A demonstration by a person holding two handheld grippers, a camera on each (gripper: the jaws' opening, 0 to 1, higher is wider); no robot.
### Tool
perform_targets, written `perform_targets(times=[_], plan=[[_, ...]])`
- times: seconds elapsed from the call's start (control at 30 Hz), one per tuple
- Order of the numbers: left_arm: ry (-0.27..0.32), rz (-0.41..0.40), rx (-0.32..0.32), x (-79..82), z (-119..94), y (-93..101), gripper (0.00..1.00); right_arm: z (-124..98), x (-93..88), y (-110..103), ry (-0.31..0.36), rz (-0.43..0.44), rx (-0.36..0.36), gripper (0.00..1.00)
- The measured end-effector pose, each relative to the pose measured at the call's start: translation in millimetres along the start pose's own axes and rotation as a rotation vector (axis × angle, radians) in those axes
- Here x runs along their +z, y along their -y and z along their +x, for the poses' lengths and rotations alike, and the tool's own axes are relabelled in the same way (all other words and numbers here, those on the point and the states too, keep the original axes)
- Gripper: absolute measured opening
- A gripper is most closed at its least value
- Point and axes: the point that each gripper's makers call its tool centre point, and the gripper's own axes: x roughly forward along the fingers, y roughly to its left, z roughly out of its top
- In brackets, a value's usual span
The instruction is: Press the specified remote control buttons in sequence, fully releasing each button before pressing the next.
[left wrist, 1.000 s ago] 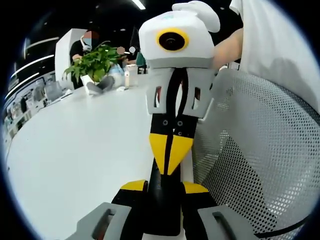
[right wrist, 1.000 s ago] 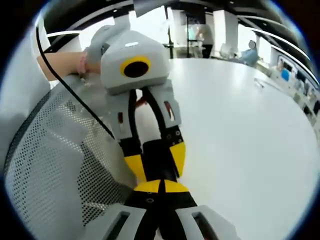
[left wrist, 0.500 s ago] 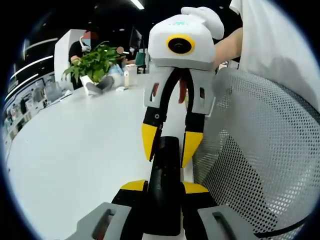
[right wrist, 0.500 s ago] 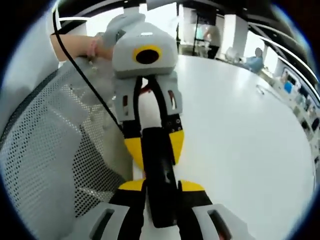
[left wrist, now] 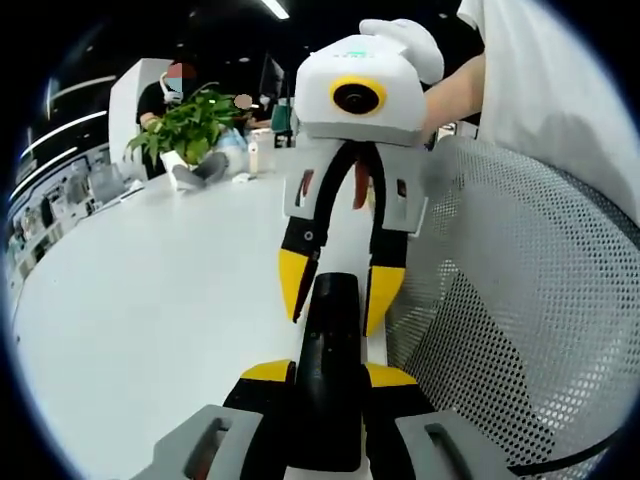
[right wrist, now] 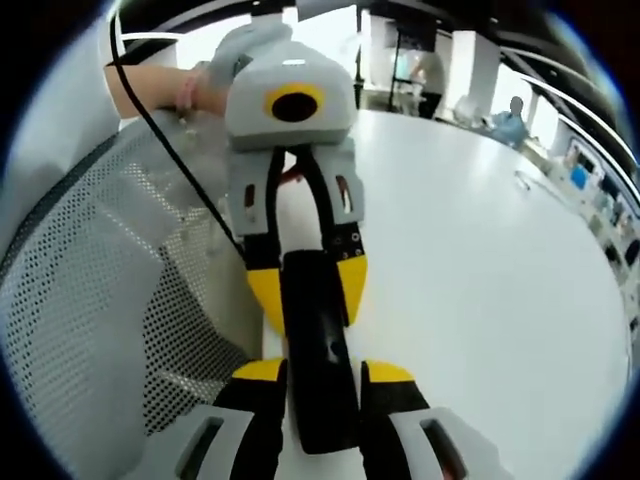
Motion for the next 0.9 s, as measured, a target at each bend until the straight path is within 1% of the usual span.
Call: perform_targets(times=[0.23,0.27,0.37,0.6,0.73,0.9], plan=[[0.002,-0.003,0.000,-0.2,0.0,-0.3,0.25,2.2,-8.9,-1.0,-0.031,-0.029,0.003,0.24],[0.003,-0.003,0.000,-0.3,0.0,-0.3,0.25,2.2,-8.4,-0.5,-0.027,-0.040,-0.002,0.24],[0.005,-0.005,0.000,0.2,-0.1,-0.2,0.25,1.4,-7.0,-0.3,-0.022,-0.037,-0.003,0.23],[0.004,-0.002,-0.001,0.4,0.1,0.0,0.25,0.5,-6.8,-0.8,0.020,-0.028,-0.013,0.22],[0.000,0.012,0.000,-0.4,0.4,0.1,0.25,0.2,-6.2,-2.6,0.050,-0.002,-0.031,0.22],[0.003,0.028,0.010,-0.5,0.2,0.8,0.25,0.3,-5.5,-2.6,0.067,-0.017,-0.023,0.22]])
